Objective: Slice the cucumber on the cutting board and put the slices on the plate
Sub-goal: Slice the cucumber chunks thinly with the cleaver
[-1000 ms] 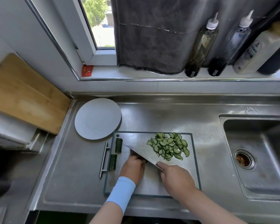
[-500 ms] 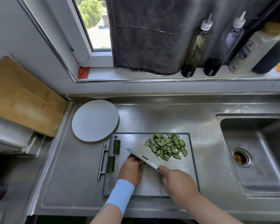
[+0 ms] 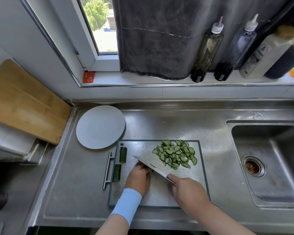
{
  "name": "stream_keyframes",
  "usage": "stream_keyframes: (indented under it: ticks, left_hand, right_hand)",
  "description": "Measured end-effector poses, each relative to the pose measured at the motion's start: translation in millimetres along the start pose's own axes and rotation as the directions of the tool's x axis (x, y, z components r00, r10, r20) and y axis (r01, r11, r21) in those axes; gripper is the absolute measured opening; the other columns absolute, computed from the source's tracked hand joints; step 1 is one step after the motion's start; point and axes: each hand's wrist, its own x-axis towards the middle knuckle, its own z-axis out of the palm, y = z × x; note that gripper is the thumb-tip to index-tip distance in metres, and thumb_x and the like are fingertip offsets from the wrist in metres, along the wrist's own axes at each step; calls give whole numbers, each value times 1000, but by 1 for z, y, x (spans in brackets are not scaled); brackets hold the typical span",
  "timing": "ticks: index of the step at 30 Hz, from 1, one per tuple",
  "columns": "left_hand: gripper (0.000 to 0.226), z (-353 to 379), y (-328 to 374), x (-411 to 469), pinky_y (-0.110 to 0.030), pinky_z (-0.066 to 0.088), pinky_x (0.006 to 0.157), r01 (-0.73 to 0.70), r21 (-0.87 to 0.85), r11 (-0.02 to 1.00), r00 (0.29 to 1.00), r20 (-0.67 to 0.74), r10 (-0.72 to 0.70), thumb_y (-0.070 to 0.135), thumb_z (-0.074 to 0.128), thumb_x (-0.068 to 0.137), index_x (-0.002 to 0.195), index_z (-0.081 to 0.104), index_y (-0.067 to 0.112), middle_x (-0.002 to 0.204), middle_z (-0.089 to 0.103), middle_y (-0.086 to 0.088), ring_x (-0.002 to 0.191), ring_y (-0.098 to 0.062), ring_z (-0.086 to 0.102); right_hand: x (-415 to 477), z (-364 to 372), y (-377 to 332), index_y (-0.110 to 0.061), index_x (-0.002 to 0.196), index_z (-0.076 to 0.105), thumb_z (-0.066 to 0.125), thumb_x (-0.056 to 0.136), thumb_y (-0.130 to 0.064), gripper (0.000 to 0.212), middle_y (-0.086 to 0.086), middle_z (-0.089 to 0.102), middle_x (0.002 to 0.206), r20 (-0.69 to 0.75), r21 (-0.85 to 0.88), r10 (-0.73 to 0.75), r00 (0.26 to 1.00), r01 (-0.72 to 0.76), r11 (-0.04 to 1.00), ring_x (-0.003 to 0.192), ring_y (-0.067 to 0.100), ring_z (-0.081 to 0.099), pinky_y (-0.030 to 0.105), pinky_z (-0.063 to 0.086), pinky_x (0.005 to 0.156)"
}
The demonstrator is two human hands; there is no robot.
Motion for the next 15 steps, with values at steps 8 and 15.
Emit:
stream_keyframes:
  ticks: [8,15]
  left_hand:
    - [23,3,-5,-3,-25,55,70,-27,2,1000,1000,-12,27,9,82,69,89,77,19,91,70,0,86,-22,66]
    - [24,3,-7,-3,-23,55,72,-54,-1,999,998,-31,53,7,84,66,85,77,19,91,71,1,85,-20,67]
  right_hand:
    - [0,0,0,-31,133,49,38,99,-26,36,4,70,100,1,1,-4,1000,4,1000,89,27,62,35,47,71]
    - [0,0,-1,-33,127,49,38,99,-27,31,3,70,97,-2,-2,-6,1000,6,1000,87,27,61,36,43,67]
